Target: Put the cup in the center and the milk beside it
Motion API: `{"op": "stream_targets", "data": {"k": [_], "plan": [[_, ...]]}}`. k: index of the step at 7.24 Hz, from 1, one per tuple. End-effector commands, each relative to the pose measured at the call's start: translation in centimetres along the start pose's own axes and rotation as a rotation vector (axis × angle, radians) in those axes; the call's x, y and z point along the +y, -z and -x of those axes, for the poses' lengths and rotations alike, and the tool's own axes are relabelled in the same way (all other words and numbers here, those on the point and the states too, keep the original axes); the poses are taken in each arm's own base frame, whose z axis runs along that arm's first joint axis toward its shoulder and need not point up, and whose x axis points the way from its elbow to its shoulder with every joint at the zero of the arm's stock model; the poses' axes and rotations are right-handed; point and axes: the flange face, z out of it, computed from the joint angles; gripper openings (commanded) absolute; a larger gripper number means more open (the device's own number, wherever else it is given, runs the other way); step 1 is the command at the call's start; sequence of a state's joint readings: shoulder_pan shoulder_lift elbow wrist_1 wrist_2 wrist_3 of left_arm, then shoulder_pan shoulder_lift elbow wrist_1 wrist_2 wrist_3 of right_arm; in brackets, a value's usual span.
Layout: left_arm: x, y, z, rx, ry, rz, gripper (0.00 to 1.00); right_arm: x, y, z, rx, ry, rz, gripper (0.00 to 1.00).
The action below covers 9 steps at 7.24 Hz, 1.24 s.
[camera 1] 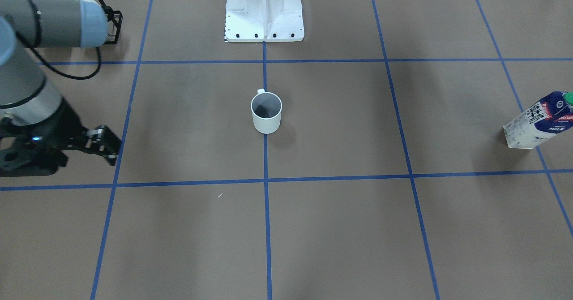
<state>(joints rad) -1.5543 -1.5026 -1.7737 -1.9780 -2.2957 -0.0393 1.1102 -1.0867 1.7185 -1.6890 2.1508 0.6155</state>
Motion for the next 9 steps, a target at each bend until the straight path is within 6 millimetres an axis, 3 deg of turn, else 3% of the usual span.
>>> {"op": "stream_targets", "data": {"k": [1, 3, 5, 6, 7, 9], "plan": [[1.3, -0.5, 0.0, 0.011, 0.037, 0.016, 0.99, 2.8, -0.2, -18.4, 0.058, 0.11, 0.051, 1.0], [1.6, -1.5, -1.6, 0.044, 0.074, 0.02, 0.99, 8.9, -0.5, -30.9, 0.065, 0.156, 0.106, 1.0], [2.8, -2.3, -1.6, 0.052, 0.085, 0.046, 0.99, 16.6, -1.8, -40.3, 0.104, 0.172, 0.177, 1.0], [3.2, -3.1, -2.1, 0.057, 0.106, 0.066, 0.99, 18.3, -1.9, -41.5, 0.112, 0.155, 0.187, 1.0], [3.3, -5.2, -4.0, 0.068, 0.14, 0.11, 0.99, 18.1, -1.9, -41.5, 0.109, 0.15, 0.186, 1.0], [4.4, -8.1, -4.1, 0.047, 0.129, 0.161, 0.99, 17.8, -1.9, -41.4, 0.107, 0.146, 0.185, 1.0]]}}
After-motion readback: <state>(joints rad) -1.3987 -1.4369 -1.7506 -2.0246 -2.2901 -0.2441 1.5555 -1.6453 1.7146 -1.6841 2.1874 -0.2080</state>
